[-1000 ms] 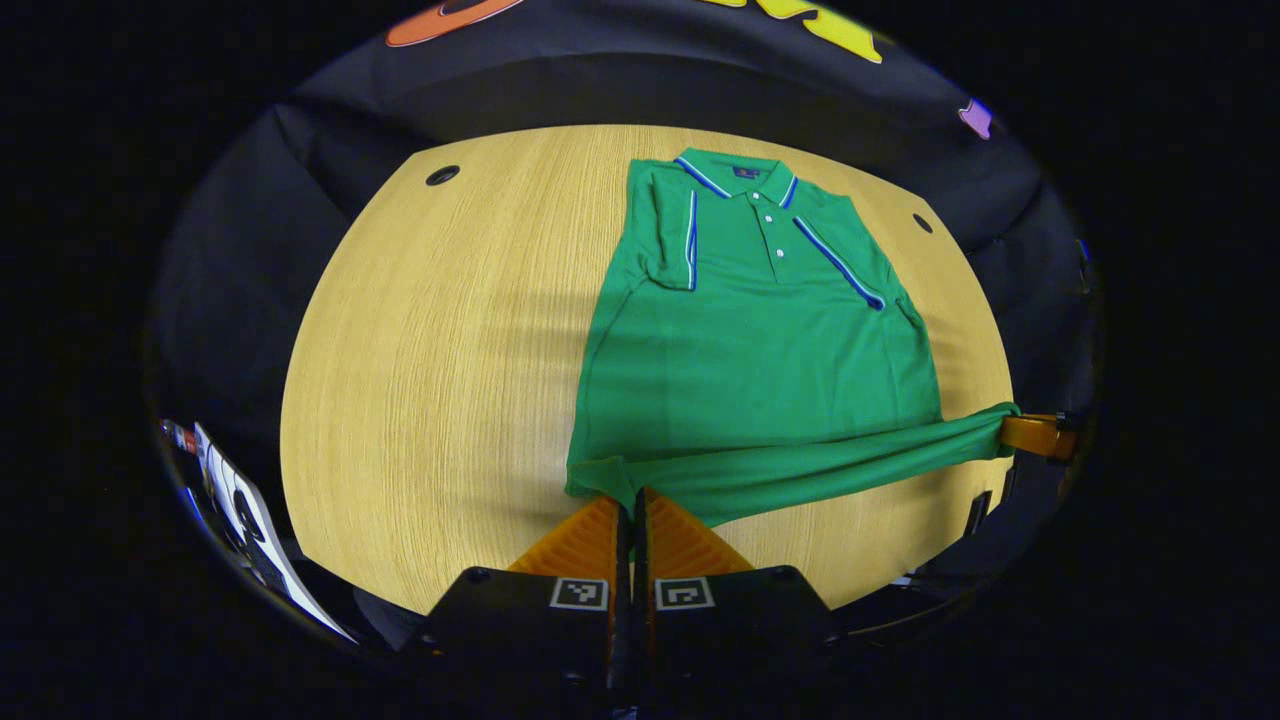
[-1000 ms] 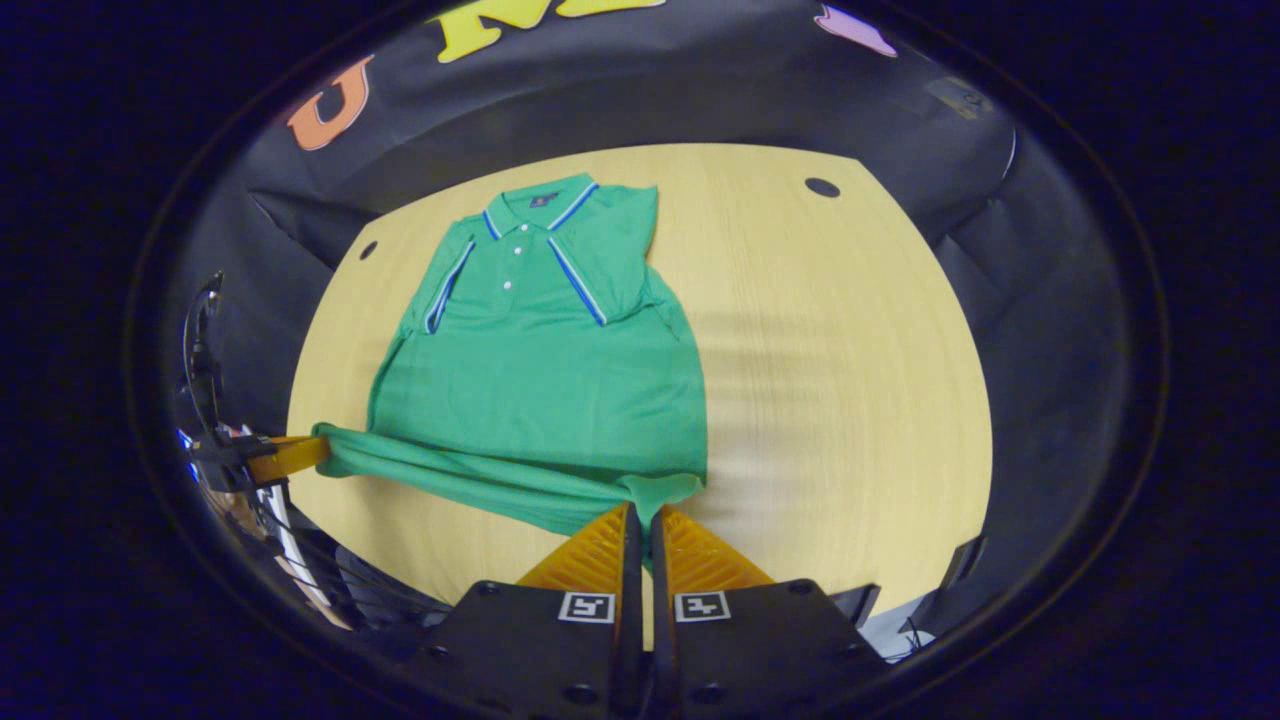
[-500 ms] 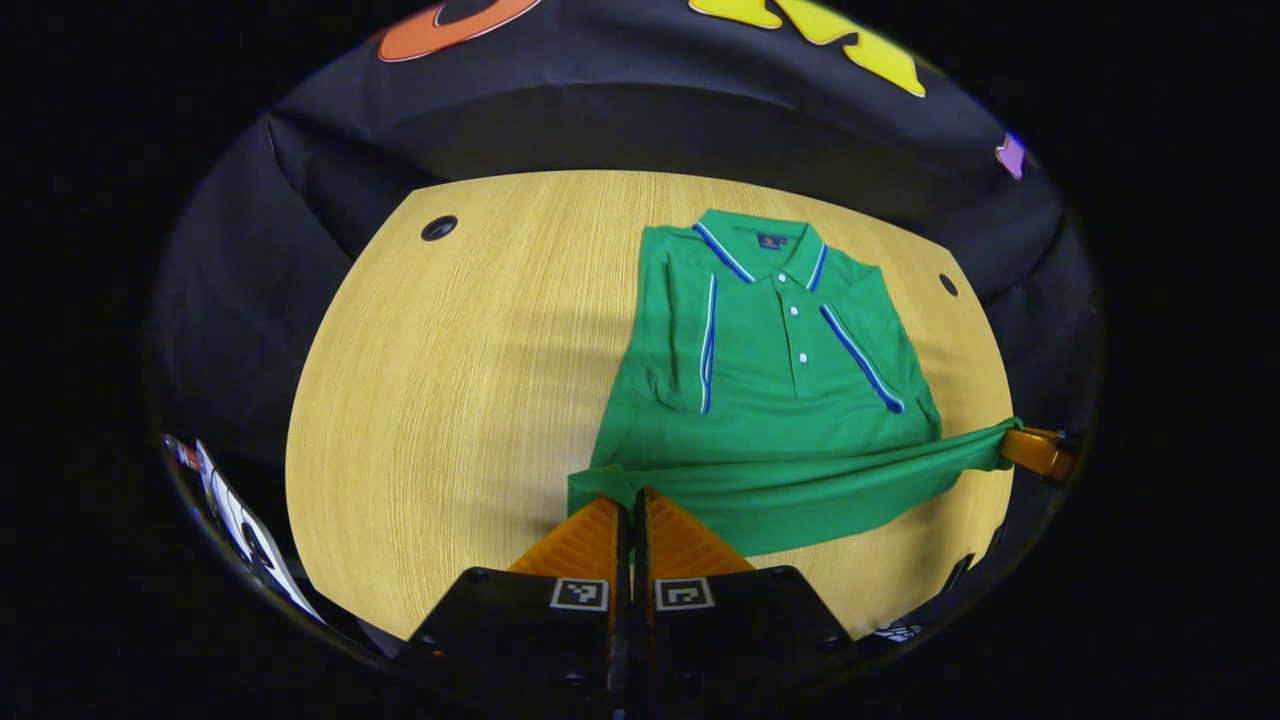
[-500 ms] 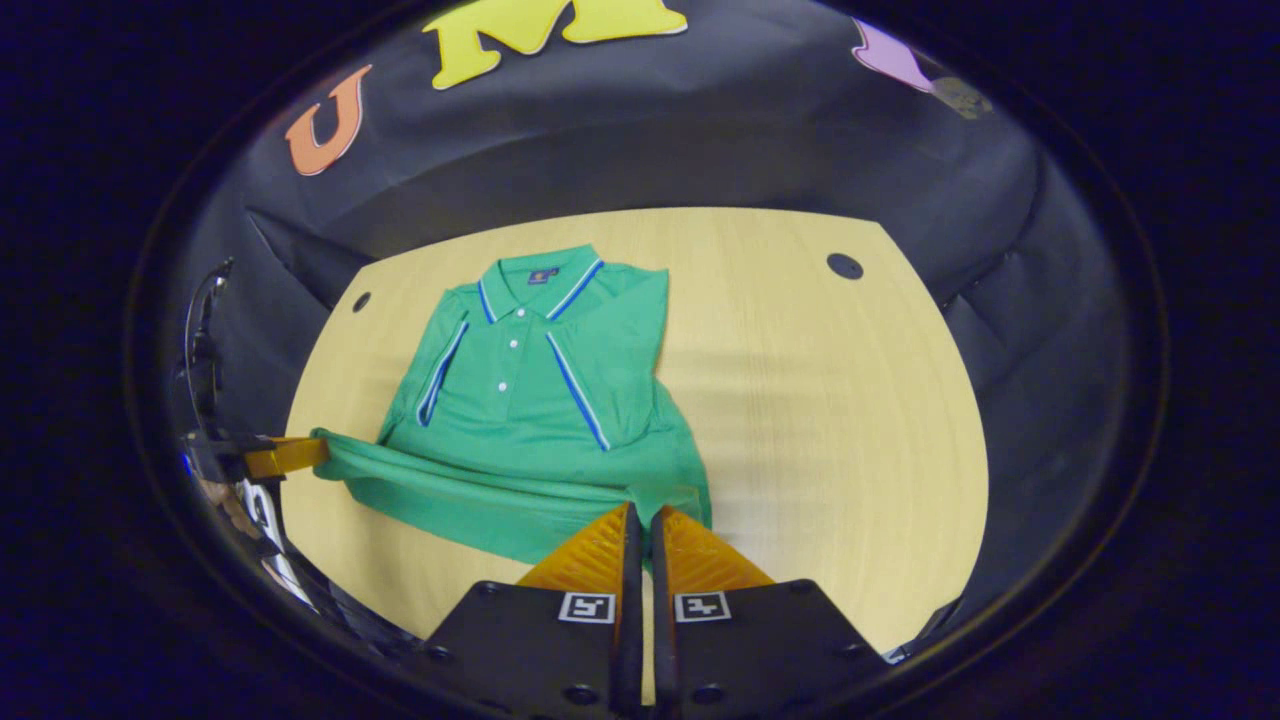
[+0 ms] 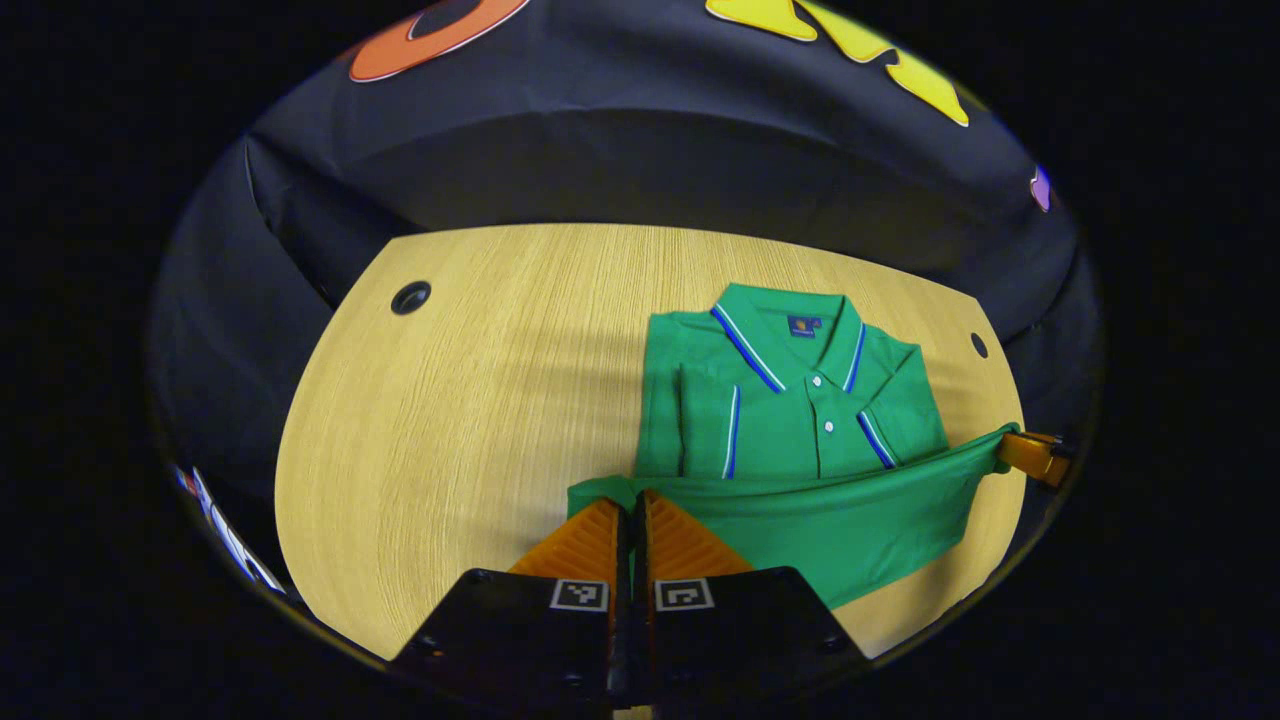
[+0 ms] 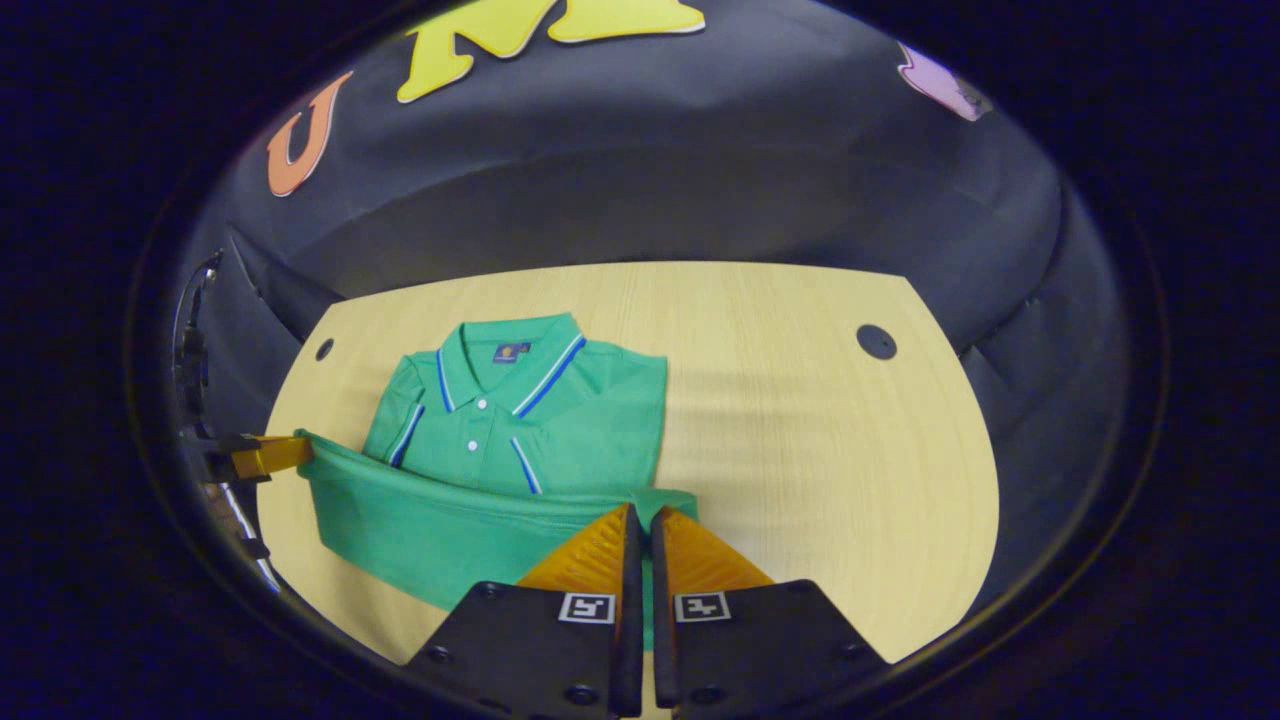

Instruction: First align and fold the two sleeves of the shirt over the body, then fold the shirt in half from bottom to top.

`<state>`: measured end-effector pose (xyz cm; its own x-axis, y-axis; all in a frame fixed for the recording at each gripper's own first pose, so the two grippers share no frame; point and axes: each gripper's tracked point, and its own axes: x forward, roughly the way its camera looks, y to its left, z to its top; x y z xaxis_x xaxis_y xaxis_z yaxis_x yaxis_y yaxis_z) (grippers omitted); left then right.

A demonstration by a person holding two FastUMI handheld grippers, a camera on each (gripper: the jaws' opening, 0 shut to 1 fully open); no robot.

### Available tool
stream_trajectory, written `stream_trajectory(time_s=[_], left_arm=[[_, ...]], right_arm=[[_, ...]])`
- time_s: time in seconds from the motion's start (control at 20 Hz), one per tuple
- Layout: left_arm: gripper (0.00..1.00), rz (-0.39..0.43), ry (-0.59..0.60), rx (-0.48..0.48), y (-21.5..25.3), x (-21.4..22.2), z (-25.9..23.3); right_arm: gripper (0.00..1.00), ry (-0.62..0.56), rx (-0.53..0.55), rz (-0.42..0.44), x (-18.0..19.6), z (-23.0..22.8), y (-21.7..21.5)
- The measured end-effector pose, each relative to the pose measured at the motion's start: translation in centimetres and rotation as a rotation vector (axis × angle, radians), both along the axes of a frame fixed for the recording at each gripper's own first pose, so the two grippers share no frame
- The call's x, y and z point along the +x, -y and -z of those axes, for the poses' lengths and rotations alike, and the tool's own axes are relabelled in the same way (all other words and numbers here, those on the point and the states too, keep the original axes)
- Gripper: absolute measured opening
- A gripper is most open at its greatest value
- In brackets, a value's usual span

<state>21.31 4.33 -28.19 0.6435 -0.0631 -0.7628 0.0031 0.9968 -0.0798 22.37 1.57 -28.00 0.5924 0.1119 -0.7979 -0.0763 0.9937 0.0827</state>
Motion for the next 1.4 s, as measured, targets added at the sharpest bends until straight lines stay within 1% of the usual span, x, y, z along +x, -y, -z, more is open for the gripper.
stream_trajectory(time_s=[0.2,0.25,0.3,0.35,0.45,0.5,0.65,0.75,0.8,0.85,0.9,0.95,1.1,1.2,1.25,1.3,1.35,1.4], left_arm=[[0.03,-0.008,0.023,-0.015,0.8,3.7,1.3],[0.03,-0.008,0.025,-0.010,0.7,4.3,1.6],[0.03,-0.011,0.034,-0.003,0.6,5.1,1.9],[0.03,-0.015,0.046,0.004,0.4,5.9,1.8],[0.03,-0.034,0.101,0.016,0.3,7.8,1.8],[0.03,-0.038,0.131,0.013,0.2,8.7,1.5],[0.03,-0.015,0.210,0.036,0.3,11.3,0.7],[0.02,0.008,0.263,0.058,0.6,12.7,0.1],[0.02,0.018,0.275,0.062,0.9,13.3,0.0],[0.02,0.020,0.282,0.070,1.5,13.1,0.0],[0.02,0.022,0.280,0.071,1.9,13.1,0.2],[0.02,0.015,0.274,0.073,1.8,12.8,0.6],[0.03,-0.003,0.216,0.061,1.6,12.3,2.6],[0.04,-0.017,0.221,0.050,1.3,12.5,2.8],[0.07,-0.026,0.225,0.056,0.9,12.4,2.5],[0.02,-0.034,0.222,0.068,0.7,12.0,2.3],[0.15,-0.050,0.216,0.093,0.0,11.9,2.4],[0.42,-0.056,0.203,0.099,-0.2,11.7,2.6]], right_arm=[[0.07,0.071,-0.032,-0.006,4.5,1.0,0.0],[0.10,0.085,-0.033,-0.006,5.4,1.3,-0.1],[0.07,0.099,-0.034,-0.008,6.3,1.6,-0.2],[0.10,0.115,-0.037,-0.009,7.2,2.0,-0.2],[0.04,0.148,-0.019,-0.010,8.8,2.4,-0.7],[0.07,0.167,-0.015,-0.007,9.6,2.6,-0.7],[0.07,0.205,-0.021,0.004,11.5,3.7,-0.7],[0.07,0.207,-0.023,0.014,12.3,4.7,-0.7],[0.04,0.199,-0.023,0.020,12.4,5.4,-0.6],[0.04,0.192,-0.017,0.024,12.2,6.0,-0.9],[0.07,0.188,-0.016,0.028,12.4,6.4,-0.8],[0.07,0.184,-0.012,0.032,12.6,6.9,-0.6],[0.07,0.173,-0.017,0.034,12.6,7.5,-0.5],[0.07,0.181,-0.026,0.024,13.1,7.3,-0.3],[0.10,0.189,-0.030,0.017,13.0,7.1,-0.4],[0.10,0.192,-0.034,0.011,13.0,6.8,-0.4],[0.11,0.197,-0.041,0.005,13.0,6.7,-0.5],[0.31,0.202,-0.047,0.004,13.0,6.3,-0.5]])
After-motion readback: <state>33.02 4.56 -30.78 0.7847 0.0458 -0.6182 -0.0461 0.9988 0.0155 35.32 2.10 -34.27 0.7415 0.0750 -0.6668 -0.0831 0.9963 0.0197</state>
